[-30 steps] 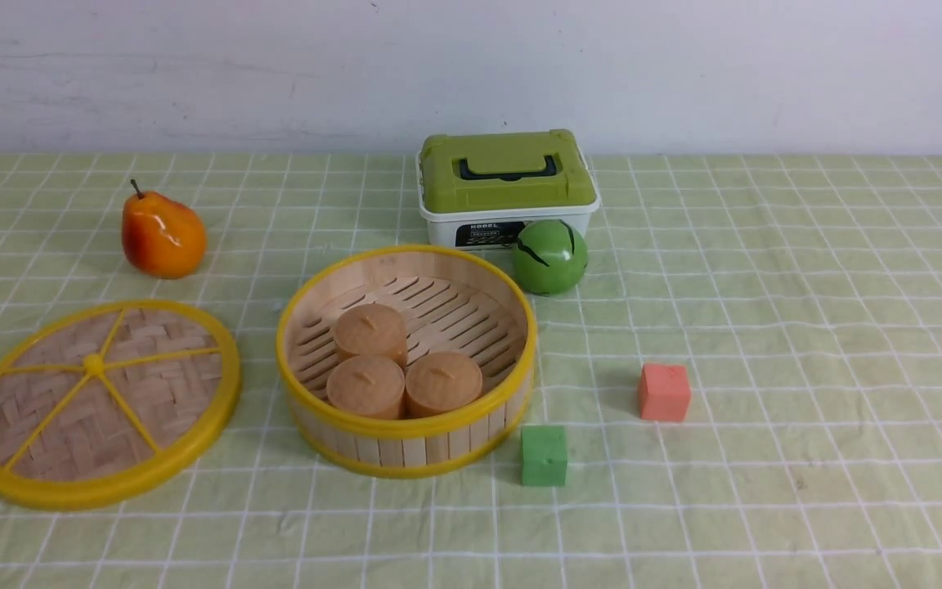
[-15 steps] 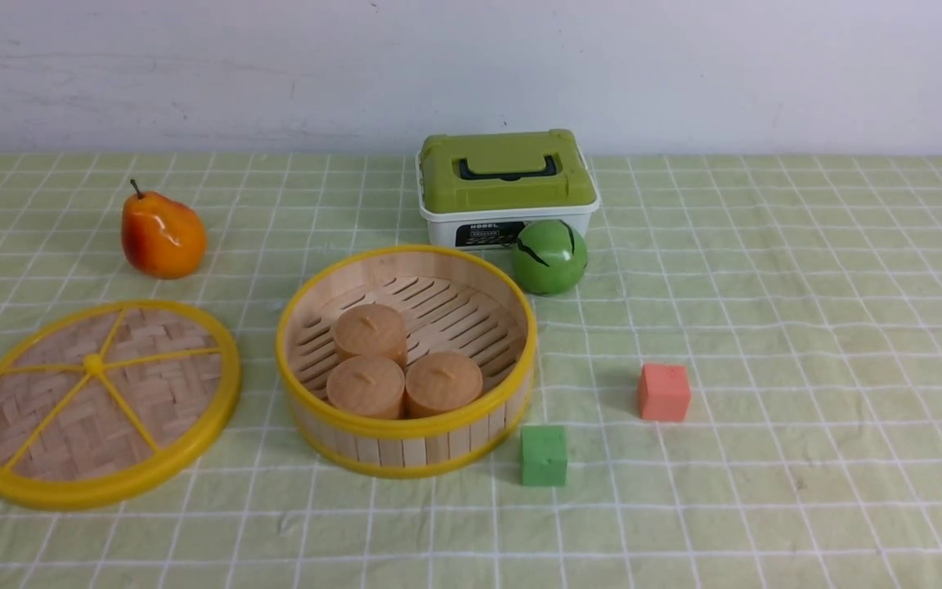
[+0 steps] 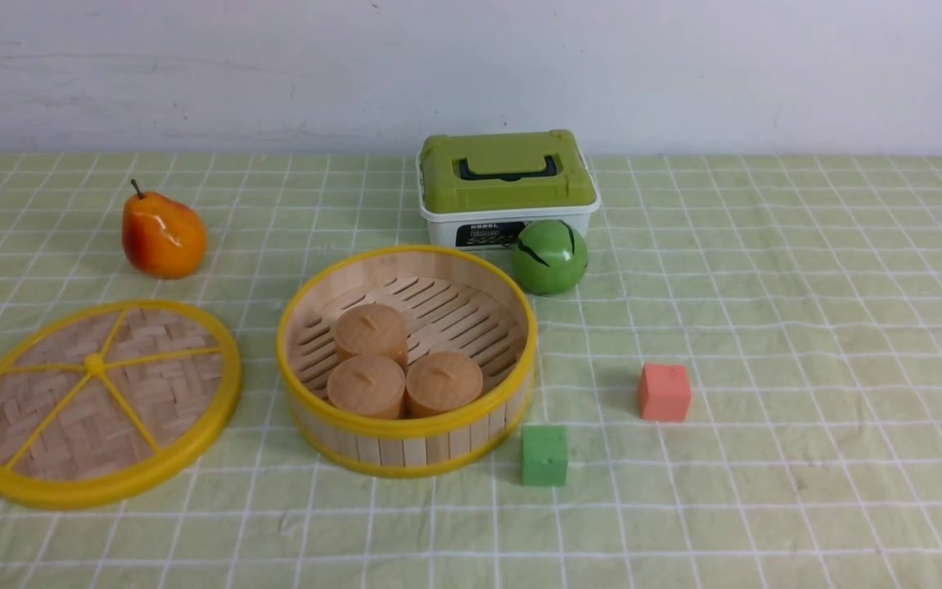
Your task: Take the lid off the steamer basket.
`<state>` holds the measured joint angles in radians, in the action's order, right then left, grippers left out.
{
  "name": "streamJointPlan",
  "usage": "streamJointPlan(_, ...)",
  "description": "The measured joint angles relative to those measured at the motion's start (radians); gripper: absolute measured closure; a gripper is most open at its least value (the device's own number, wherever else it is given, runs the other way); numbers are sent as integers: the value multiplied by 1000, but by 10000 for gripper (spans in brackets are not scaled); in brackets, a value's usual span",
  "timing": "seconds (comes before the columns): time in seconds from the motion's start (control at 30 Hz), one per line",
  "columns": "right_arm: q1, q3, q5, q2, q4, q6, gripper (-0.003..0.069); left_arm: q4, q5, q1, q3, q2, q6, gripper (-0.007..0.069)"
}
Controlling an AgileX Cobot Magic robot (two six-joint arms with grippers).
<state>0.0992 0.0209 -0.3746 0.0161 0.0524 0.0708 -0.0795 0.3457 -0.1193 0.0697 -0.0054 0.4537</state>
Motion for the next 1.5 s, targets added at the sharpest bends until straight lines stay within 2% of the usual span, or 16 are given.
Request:
streamJointPlan(0.1,0,0,0,0,0,0,416,18,2,46,-66,-6,-24,637)
streamJointPlan(0.13,0,0,0,0,0,0,416,42,12,69,-92,-6,-77,637)
streamJointPlan(0.23,0,0,0,0,0,0,416,73,33,74,-97,-6,-161,637)
streamJointPlan(0.27,0,0,0,0,0,0,416,86,41,76,-99,-6,-229,637)
streamJointPlan(0.43,0,0,0,0,0,0,416,99,47,77,-99,-6,-304,637)
streamJointPlan(1.5,0,0,0,0,0,0,416,103,49,77,-99,-6,-321,637)
